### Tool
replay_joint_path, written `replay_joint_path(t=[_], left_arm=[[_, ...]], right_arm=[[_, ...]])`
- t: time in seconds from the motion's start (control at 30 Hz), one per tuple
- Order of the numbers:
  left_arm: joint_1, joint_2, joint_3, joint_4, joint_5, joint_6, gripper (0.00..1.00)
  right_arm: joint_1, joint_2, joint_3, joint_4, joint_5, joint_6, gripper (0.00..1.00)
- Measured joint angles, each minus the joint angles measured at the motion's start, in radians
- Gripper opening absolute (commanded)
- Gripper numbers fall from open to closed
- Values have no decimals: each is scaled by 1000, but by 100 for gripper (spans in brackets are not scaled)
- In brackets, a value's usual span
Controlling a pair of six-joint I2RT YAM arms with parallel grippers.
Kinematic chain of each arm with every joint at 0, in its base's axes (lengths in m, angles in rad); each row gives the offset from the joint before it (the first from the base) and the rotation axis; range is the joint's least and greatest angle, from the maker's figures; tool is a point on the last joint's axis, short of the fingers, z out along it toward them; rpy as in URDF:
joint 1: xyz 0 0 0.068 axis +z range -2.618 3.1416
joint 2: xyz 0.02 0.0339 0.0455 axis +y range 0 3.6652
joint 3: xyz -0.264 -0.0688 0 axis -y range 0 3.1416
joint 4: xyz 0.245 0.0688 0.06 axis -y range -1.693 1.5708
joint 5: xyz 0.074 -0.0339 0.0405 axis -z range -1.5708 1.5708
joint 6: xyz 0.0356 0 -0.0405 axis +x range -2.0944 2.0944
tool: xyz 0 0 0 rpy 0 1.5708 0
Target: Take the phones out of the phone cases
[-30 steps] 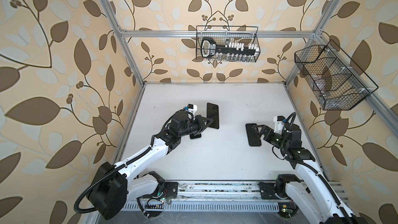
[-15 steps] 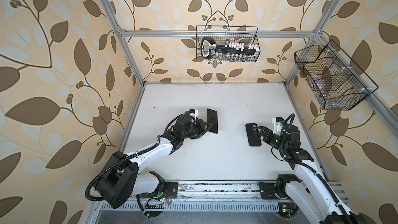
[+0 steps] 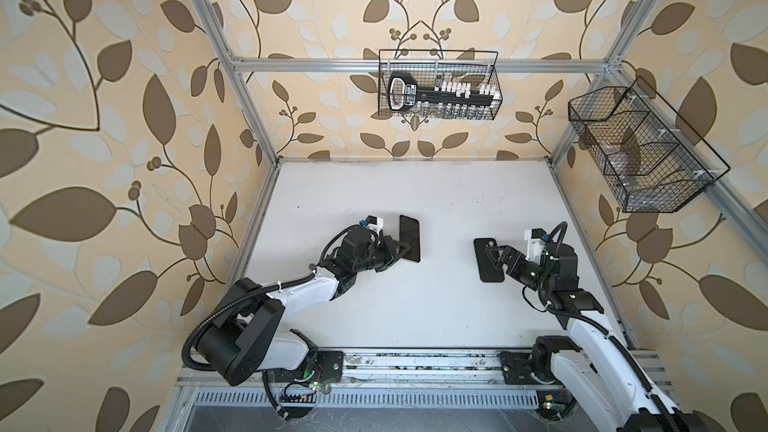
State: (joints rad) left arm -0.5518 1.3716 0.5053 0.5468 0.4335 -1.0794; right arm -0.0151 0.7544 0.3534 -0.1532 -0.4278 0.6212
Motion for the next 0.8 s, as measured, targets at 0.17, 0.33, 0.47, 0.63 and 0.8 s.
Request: replay_joint_path(t=[0.17, 0.33, 0.47, 0.63, 0.8], left_arm=[[-6, 60, -23, 71, 0, -12, 0], [-14, 73, -26, 76, -8, -11, 0], [-19, 77, -29, 81, -24, -3, 0], [-32, 121, -47, 94, -35, -2, 0], [-39, 147, -72, 97, -51, -2, 0]], right_arm=[[0, -14, 0, -1, -3, 0, 100], [-4, -33, -3, -3, -3, 0, 100], [-8, -41, -15, -5, -7, 0, 100], [-9, -43, -21, -11, -11, 0, 100], [-14, -46, -21, -14, -15, 0, 100]])
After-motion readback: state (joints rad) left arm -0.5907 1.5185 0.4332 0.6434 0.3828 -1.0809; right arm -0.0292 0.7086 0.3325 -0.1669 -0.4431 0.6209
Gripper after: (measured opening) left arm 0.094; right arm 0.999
